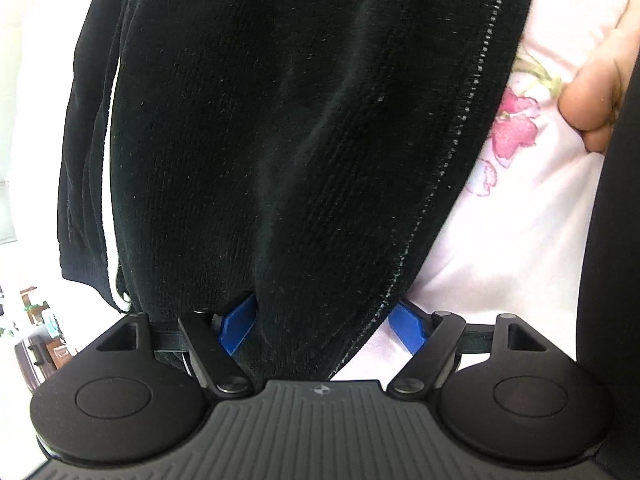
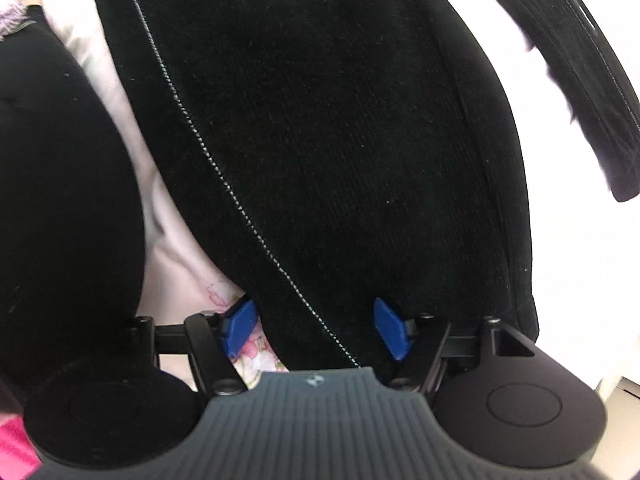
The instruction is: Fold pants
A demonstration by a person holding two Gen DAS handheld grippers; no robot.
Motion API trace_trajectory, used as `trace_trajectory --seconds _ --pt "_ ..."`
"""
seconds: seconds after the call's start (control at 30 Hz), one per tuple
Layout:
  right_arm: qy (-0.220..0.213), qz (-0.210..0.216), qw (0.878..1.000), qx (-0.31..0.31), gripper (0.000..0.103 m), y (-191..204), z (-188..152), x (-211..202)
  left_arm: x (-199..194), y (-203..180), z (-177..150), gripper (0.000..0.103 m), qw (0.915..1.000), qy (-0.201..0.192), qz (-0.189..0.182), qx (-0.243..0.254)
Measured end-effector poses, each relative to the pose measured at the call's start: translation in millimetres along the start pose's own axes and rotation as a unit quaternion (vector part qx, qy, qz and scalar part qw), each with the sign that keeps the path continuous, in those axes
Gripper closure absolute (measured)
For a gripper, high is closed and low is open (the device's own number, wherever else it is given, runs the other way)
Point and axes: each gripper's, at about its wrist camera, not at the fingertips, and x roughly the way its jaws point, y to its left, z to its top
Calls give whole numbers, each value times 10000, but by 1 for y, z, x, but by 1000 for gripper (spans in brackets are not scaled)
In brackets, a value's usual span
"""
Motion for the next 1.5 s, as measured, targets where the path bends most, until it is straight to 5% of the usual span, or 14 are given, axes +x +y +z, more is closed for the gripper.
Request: trace_trajectory --seconds 0.13,0.23,0.33,0.57,0.97,1.23,1.4,1.5 --pt "-334 -62 9990 292 71 2 -4 -17 -5 9 -3 50 9989 -100 -1 -467" --pt "-634 -159 9967 473 93 1 -10 -33 -9 18 -6 64 9959 -143 -7 -895" --pt "-945 -439 9928 590 97 0 -13 -54 -15 30 -9 75 9916 -188 19 -1282" --pt "-1453 -929 9805 944 101 -16 -30 -91 -45 77 -20 80 9672 -439 3 -2500" --pt "-1833 -1930 9453 1887 102 -76 15 -137 -68 148 -9 84 9175 -642 307 -3914" --pt "-1587 -2145 9429 1994 102 -126 58 -112 -60 194 11 86 8938 -628 384 -4424" --pt "-1689 -2507 9312 2038 103 -170 88 -107 -61 240 23 86 8770 -740 635 -4705" --pt "-1675 -2444 9295 2198 103 -203 106 -106 -54 268 33 86 8750 -689 682 -4743"
